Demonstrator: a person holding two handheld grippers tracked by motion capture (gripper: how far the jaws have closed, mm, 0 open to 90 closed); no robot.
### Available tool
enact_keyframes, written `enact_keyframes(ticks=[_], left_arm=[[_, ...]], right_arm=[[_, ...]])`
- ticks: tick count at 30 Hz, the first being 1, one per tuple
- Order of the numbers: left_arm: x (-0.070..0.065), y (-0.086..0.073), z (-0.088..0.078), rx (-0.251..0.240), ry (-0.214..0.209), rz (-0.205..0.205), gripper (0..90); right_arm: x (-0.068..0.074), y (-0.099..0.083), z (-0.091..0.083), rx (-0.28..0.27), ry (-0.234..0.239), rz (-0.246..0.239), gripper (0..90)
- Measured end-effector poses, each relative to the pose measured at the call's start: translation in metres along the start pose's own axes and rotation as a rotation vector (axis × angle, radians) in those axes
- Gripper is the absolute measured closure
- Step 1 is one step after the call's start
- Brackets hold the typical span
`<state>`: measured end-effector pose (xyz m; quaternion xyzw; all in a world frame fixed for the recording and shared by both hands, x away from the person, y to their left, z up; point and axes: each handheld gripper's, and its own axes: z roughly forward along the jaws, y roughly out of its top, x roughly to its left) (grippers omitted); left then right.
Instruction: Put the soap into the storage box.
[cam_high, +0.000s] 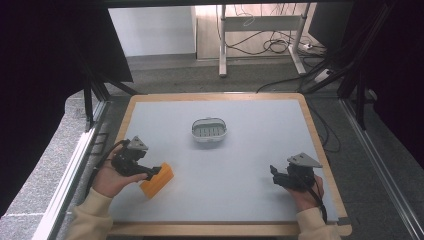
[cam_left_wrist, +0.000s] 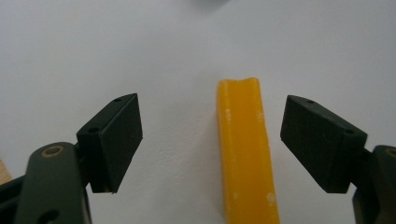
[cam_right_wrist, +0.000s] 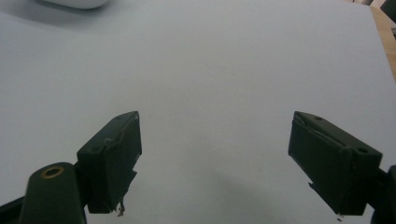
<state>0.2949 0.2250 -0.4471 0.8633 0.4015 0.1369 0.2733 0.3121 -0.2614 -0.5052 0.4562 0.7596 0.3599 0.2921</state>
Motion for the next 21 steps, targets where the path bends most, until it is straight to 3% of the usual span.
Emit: enact_keyframes(ticks=[13, 21], left_arm=[[-0.007, 0.002, 0.009, 0.033, -0.006, 0.012, 20.3], [-0.011, 0.001, 0.022, 0.086, -0.012, 0.019, 21.4]], right_arm=[[-0.002, -0.001, 0.0, 0.003, -0.015, 0.004, 17.7], [-0.002, -0.001, 0.001, 0.005, -0.02, -0.002, 17.7]])
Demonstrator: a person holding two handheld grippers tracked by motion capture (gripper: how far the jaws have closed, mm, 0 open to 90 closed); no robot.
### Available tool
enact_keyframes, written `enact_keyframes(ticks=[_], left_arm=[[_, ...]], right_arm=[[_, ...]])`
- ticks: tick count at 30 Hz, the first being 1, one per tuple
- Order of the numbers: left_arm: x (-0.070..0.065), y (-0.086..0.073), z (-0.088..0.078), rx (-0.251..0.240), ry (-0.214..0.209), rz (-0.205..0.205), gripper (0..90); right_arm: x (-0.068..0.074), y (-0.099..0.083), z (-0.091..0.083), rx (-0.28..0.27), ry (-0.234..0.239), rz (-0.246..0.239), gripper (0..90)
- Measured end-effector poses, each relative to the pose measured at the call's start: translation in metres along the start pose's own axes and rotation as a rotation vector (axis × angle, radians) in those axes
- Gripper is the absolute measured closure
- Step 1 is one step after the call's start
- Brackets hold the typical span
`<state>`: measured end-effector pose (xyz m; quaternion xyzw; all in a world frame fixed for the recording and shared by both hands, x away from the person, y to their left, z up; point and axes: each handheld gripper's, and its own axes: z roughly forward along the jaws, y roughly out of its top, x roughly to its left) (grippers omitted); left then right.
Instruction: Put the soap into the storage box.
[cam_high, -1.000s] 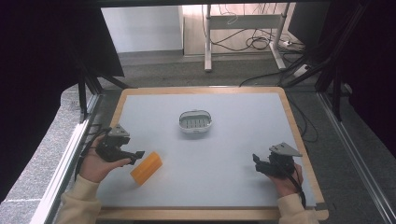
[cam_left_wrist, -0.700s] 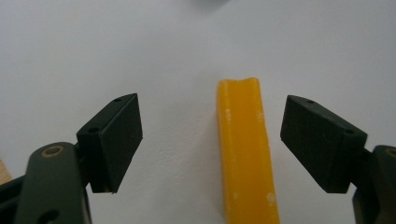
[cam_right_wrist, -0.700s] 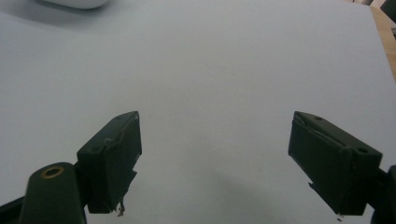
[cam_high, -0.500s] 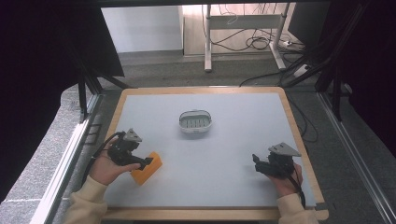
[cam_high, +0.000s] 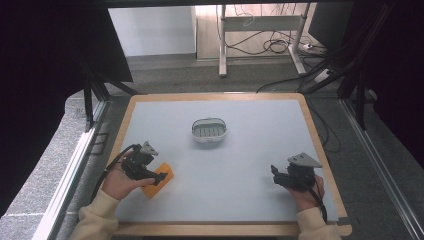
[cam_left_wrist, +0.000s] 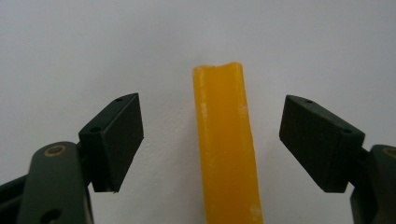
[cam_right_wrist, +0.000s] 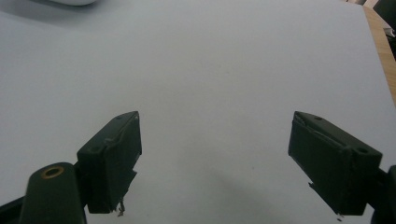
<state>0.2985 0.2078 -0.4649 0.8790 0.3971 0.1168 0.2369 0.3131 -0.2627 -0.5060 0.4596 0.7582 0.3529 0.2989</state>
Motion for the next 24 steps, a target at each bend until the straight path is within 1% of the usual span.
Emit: enact_keyframes(ticks=[6, 9, 13, 17, 18, 20, 22, 24], left_arm=[[-0.002, -0.001, 0.008, 0.031, -0.007, 0.001, 23.7], [-0.002, -0.002, 0.012, 0.048, -0.006, -0.006, 25.7], [-0.002, -0.004, 0.018, 0.079, -0.024, -0.015, 29.6], [-0.002, -0.006, 0.026, 0.121, -0.026, -0.024, 35.7], [-0.002, -0.006, 0.028, 0.125, -0.021, -0.034, 37.8], [-0.001, -0.006, 0.031, 0.135, -0.022, -0.039, 42.2], [-0.001, -0.007, 0.034, 0.15, -0.031, -0.044, 46.9], [-0.002, -0.007, 0.036, 0.166, -0.045, -0.045, 53.8]], right_arm=[[0.0, 0.0, 0.0, 0.002, -0.003, -0.005, 17.7], [0.0, 0.0, 0.0, 0.001, -0.004, -0.007, 17.7], [0.0, 0.0, 0.0, 0.003, -0.007, -0.005, 17.7], [0.0, 0.0, 0.0, 0.006, -0.01, -0.008, 17.7], [0.001, 0.0, 0.0, 0.007, -0.011, -0.009, 17.7], [0.0, 0.0, 0.0, 0.007, -0.012, -0.01, 17.7], [0.0, 0.0, 0.0, 0.006, -0.014, -0.009, 17.7], [0.0, 0.0, 0.0, 0.007, -0.014, -0.008, 17.7]])
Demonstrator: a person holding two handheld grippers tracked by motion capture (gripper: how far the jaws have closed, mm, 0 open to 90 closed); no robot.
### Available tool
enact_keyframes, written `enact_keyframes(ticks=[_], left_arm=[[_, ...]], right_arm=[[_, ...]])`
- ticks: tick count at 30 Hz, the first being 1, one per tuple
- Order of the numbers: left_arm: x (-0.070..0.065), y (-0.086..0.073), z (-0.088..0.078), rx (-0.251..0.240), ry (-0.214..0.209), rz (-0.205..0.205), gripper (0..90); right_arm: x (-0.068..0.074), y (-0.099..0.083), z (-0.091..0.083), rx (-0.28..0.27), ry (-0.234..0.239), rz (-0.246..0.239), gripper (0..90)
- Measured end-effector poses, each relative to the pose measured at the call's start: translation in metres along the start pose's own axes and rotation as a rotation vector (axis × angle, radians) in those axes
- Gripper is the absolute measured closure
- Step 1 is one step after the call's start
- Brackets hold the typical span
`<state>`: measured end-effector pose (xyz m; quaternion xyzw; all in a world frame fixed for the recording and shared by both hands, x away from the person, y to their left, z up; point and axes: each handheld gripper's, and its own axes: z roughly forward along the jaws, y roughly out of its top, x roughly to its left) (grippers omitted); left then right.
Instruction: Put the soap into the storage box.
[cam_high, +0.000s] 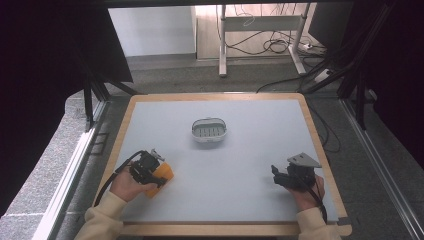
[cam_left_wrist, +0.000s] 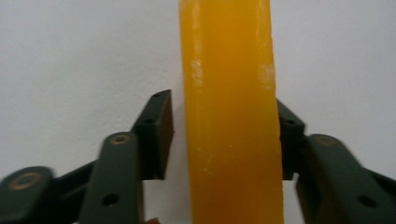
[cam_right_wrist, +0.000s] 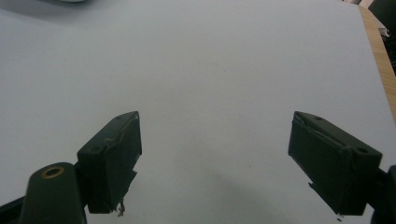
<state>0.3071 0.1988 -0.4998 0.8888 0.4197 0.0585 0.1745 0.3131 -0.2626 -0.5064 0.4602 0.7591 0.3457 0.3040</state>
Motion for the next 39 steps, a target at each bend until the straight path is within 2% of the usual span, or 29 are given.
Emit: enact_keyframes(ticks=[3, 8, 10, 11, 17, 22, 39], left_arm=[[-0.002, 0.0, 0.001, 0.003, -0.006, -0.003, 60.7], [-0.001, 0.001, 0.001, 0.003, -0.01, -0.012, 61.3], [-0.002, 0.001, -0.001, -0.001, 0.011, -0.005, 61.4], [-0.002, 0.001, -0.003, -0.011, 0.022, -0.006, 61.5], [-0.002, 0.001, -0.023, -0.073, 0.007, -0.003, 61.5], [-0.001, 0.0, -0.033, -0.104, 0.01, -0.002, 61.5], [0.007, -0.004, -0.046, -0.128, 0.034, 0.001, 61.5]], right_arm=[[0.0, 0.0, 0.0, -0.002, 0.002, -0.003, 17.7], [0.001, 0.0, 0.0, 0.0, -0.003, -0.004, 17.8], [0.0, 0.0, 0.0, 0.0, -0.004, -0.001, 17.8], [0.0, 0.0, 0.0, 0.001, -0.005, -0.001, 17.8], [0.0, 0.0, 0.0, -0.001, -0.015, 0.003, 18.0], [0.0, 0.0, 0.0, 0.0, -0.015, 0.0, 18.0], [0.0, 0.0, 0.0, 0.004, -0.017, 0.001, 18.0]])
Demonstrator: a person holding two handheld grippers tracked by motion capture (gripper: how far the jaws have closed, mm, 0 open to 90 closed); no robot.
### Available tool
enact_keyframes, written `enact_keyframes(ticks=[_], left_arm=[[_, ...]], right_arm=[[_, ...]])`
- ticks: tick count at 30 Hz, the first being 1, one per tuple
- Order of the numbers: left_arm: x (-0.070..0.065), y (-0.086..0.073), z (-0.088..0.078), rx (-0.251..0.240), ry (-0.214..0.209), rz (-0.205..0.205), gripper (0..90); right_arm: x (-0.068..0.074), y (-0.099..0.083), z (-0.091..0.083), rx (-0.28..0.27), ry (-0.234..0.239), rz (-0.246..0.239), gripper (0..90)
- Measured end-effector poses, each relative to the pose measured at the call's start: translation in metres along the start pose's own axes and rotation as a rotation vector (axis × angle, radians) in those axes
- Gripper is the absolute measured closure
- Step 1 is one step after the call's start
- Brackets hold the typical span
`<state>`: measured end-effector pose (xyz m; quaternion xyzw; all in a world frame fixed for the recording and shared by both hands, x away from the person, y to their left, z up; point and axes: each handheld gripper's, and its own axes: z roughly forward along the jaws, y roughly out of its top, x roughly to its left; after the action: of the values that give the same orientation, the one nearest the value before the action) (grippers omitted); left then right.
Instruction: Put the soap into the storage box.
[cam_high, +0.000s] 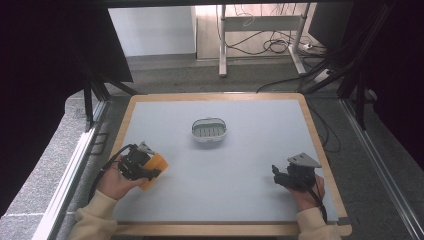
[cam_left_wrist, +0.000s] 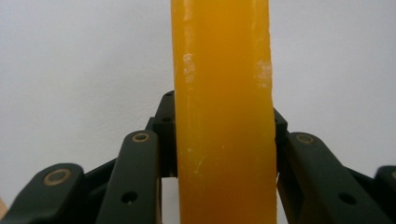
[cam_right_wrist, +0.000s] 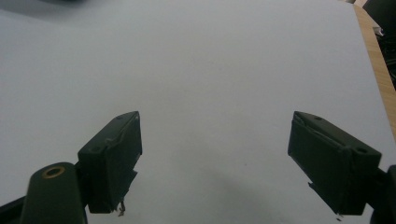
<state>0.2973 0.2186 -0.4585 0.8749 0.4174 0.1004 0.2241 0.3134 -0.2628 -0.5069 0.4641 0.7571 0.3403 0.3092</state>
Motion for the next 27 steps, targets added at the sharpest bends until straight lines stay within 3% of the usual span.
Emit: enact_keyframes(ticks=[17, 27], left_arm=[[0.0018, 0.0003, -0.005, -0.018, 0.01, 0.02, 61.5], [-0.0002, 0.0061, 0.0012, -0.021, 0.029, 0.03, 61.5]], right_arm=[[0.0002, -0.0002, -0.0001, 0.001, -0.008, -0.002, 18.0], [0.0005, -0.0001, -0.0018, -0.009, -0.004, 0.001, 18.0]])
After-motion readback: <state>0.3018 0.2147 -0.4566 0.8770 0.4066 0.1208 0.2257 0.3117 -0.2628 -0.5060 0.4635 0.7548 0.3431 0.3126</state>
